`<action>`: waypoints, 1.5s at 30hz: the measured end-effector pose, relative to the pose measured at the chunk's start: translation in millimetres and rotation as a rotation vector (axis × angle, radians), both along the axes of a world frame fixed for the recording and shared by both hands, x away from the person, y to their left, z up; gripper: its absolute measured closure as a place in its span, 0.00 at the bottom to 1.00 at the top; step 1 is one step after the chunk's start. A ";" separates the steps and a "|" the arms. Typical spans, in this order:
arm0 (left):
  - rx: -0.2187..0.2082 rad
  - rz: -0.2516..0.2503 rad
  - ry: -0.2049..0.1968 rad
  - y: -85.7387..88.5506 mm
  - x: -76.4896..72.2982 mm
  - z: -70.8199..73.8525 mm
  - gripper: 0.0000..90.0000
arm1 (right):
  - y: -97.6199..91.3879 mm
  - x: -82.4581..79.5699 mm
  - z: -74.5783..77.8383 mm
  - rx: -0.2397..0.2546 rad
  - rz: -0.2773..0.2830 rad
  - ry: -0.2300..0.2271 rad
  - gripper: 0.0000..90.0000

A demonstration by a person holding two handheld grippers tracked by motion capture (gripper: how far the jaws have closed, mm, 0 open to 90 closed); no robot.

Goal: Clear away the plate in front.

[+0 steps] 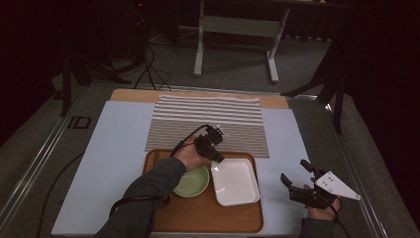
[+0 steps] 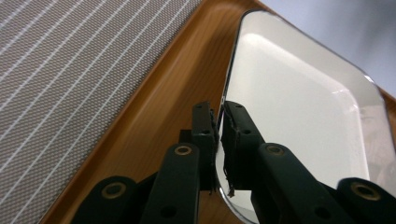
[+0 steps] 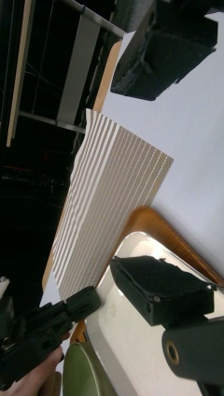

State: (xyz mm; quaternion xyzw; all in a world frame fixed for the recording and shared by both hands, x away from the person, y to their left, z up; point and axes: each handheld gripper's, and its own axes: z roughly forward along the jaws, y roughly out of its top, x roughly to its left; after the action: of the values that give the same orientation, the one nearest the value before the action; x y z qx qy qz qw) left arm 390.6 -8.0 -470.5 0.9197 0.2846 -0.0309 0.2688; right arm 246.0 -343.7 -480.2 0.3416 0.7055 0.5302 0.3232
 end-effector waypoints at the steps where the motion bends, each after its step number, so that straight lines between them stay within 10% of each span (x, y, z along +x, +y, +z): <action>1: 0.002 -0.001 0.003 -2.0 -1.0 -2.0 0.92 | 0.1 0.0 0.0 0.000 0.000 0.000 0.15; 24: -0.057 0.053 -0.043 8.8 -5.5 -2.6 0.65 | 0.4 0.0 0.1 -0.003 -0.001 0.001 0.15; 34: -0.146 0.160 -0.131 30.9 -10.7 8.0 0.54 | -0.7 -0.4 0.0 0.002 0.001 0.000 0.15; 45: -0.144 0.222 -0.239 55.4 -21.4 17.3 0.47 | 1.2 -0.4 0.0 -0.004 0.003 0.001 0.15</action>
State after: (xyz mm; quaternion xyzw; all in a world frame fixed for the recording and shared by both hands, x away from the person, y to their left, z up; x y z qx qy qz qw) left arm 369.2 47.4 -453.2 0.8581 0.3475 0.0883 0.3676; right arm 245.6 -342.5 -480.2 0.3402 0.7073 0.5290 0.3228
